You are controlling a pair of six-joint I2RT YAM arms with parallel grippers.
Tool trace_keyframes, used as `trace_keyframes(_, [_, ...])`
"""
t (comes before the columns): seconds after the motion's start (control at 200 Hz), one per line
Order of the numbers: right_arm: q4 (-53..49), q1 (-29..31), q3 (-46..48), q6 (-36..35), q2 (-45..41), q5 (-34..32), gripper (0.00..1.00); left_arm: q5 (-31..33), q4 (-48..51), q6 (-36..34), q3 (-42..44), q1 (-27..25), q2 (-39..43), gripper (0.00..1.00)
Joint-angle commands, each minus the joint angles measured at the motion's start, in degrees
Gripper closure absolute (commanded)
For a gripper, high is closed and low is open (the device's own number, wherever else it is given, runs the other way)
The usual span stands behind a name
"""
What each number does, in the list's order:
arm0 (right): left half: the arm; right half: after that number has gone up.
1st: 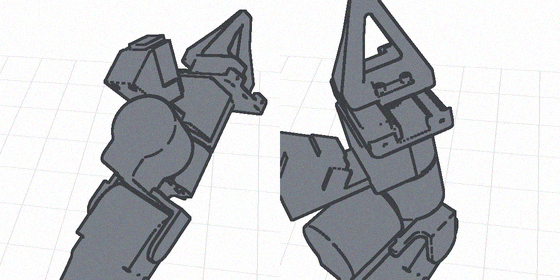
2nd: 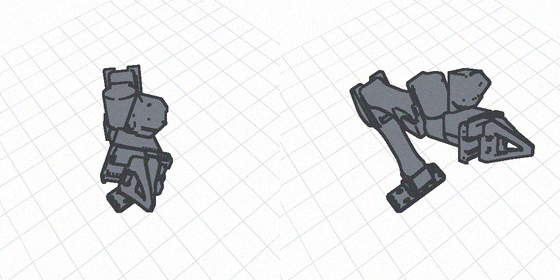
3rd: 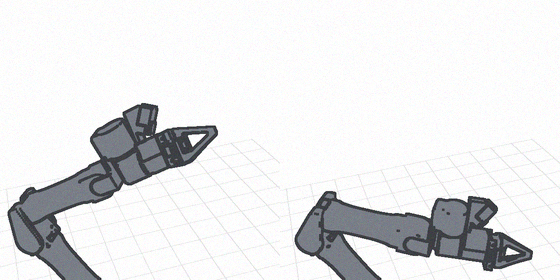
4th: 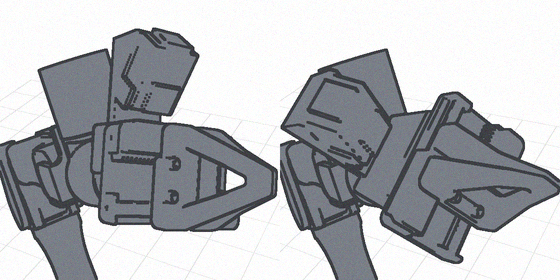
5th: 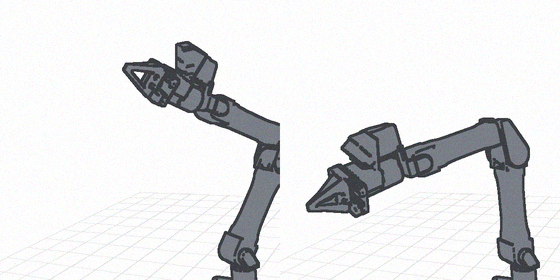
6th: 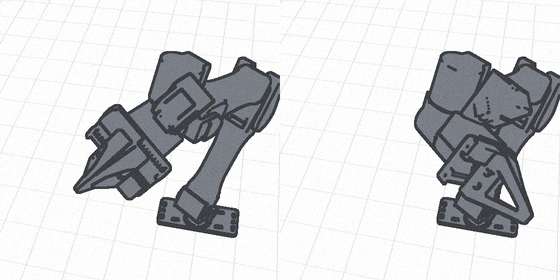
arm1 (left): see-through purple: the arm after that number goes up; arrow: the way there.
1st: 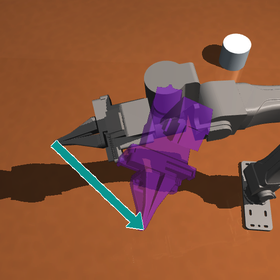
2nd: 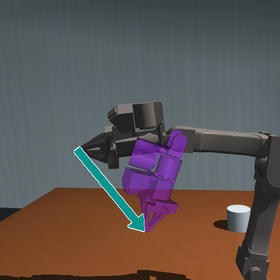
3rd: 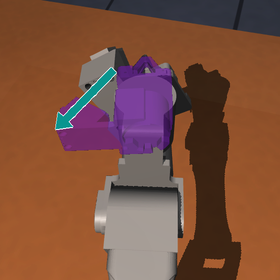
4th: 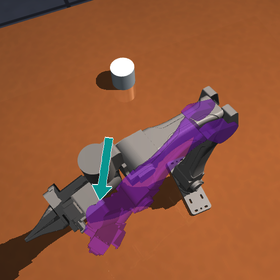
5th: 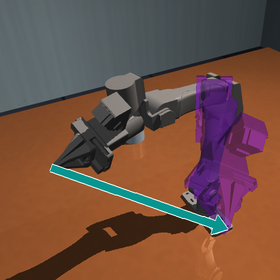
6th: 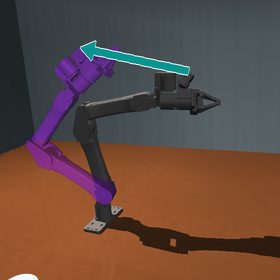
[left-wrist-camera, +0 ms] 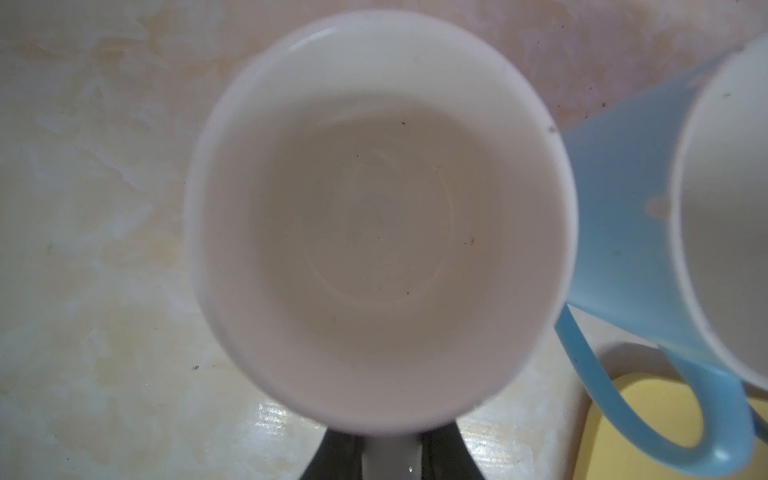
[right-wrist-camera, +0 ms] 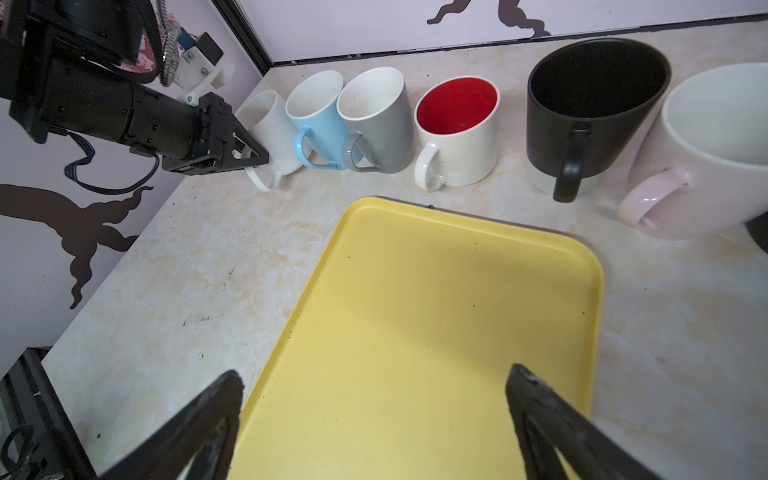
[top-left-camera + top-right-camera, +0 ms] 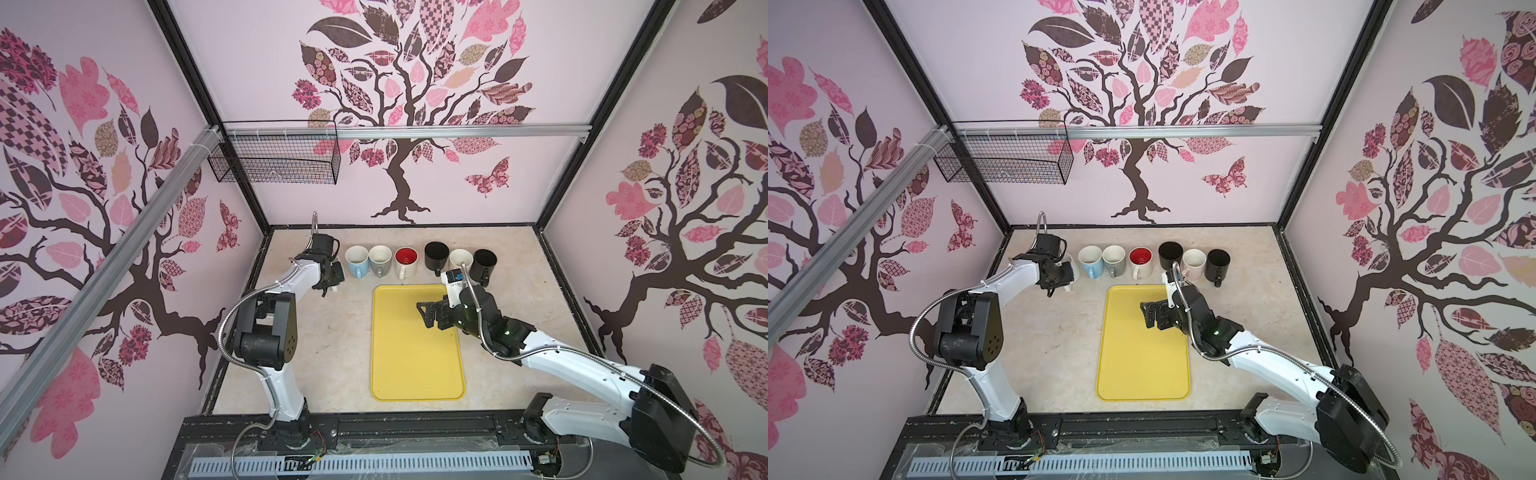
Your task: Turn the mug right side up
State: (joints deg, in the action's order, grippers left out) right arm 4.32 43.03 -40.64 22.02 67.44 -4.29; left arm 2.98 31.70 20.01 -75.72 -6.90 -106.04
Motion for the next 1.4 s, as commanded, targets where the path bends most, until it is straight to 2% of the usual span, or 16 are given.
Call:
trace_keyframes(0.0, [0.3, -0.2, -0.7, -0.8, 0.2, 0.4, 0.00, 1.2, -4.3, -1.0, -4.0, -0.7, 0.1, 1.00])
trace_keyframes(0.86, [0.3, -0.2, -0.8, -1.2, 1.3, 1.0, 0.00, 4.7, -2.5, -2.2, -6.9, -1.8, -3.2, 1.00])
trace_keyframes(0.92, [0.4, -0.1, -0.8, -1.2, 1.4, 1.1, 0.00, 4.9, -2.6, -2.2, -6.9, -2.1, -3.1, 0.89])
trace_keyframes(0.98, [0.5, -0.2, -0.8, -1.2, 1.5, 1.3, 0.00, 4.9, -2.6, -2.4, -6.9, -2.1, -3.1, 0.83])
trace_keyframes(1.195, [0.4, -0.2, -0.9, -1.1, 1.9, 1.6, 0.00, 5.2, -2.6, -2.5, -6.2, -2.3, -2.6, 0.75])
trace_keyframes(1.32, [0.3, -0.2, -1.1, -1.1, 2.1, 1.9, 0.00, 5.8, -2.7, -2.4, -5.8, -2.3, -1.9, 0.63])
trace_keyframes(1.39, [0.3, -0.2, -1.1, -1.1, 1.9, 2.0, 0.00, 5.9, -2.8, -2.4, -5.7, -2.3, -1.4, 0.60])
